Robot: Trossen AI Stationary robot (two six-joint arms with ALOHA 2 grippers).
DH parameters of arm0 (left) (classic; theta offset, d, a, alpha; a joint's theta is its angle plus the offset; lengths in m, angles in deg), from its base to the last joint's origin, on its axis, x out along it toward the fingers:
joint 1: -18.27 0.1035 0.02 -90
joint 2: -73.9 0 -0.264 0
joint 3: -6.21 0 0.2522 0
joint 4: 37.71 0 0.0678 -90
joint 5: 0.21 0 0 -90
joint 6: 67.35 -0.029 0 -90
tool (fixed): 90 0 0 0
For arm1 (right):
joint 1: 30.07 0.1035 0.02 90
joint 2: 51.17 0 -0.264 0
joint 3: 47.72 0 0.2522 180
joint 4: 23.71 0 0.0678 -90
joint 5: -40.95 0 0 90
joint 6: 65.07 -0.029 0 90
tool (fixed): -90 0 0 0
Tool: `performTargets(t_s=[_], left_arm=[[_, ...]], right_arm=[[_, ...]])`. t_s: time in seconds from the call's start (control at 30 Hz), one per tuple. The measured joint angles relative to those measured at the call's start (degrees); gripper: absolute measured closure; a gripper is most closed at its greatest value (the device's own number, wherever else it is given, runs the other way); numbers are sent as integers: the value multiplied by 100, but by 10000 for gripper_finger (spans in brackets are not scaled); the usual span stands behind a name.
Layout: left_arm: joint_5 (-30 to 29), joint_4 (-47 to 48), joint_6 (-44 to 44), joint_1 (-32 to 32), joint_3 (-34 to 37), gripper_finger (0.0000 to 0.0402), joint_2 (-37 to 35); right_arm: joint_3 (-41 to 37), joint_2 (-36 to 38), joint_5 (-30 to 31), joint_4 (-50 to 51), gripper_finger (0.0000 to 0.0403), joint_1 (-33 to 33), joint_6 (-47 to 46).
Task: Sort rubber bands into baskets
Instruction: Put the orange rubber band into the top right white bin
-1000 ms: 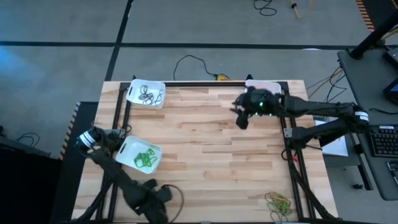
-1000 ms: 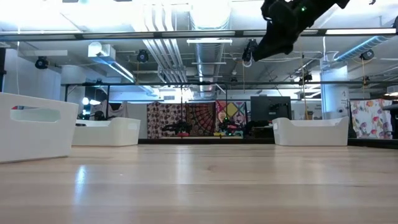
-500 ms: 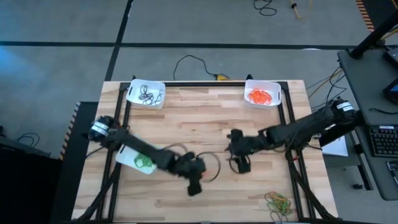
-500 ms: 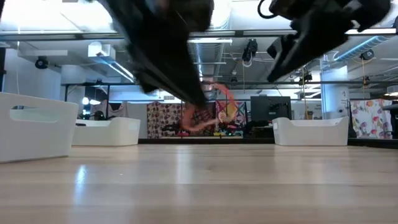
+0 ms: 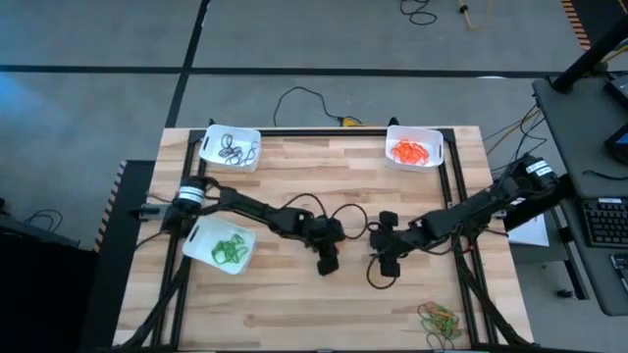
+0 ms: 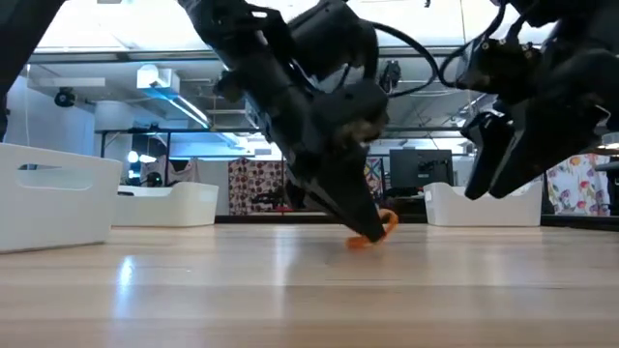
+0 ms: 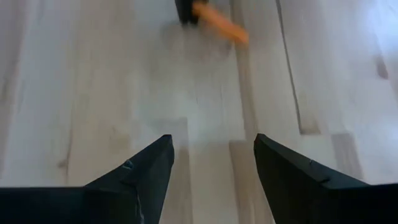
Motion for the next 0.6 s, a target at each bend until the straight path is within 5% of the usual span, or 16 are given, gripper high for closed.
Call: performTargets(t_s=[0.37,0.6], left_arm=[[-24,-70,135,-1,104,402,70],[31,21,87,60,171,402,16]], right_arm=[[-499,-719,63,-2728,186,-255,1605],[-227,-1714,56,-3209,200,-638,1949]])
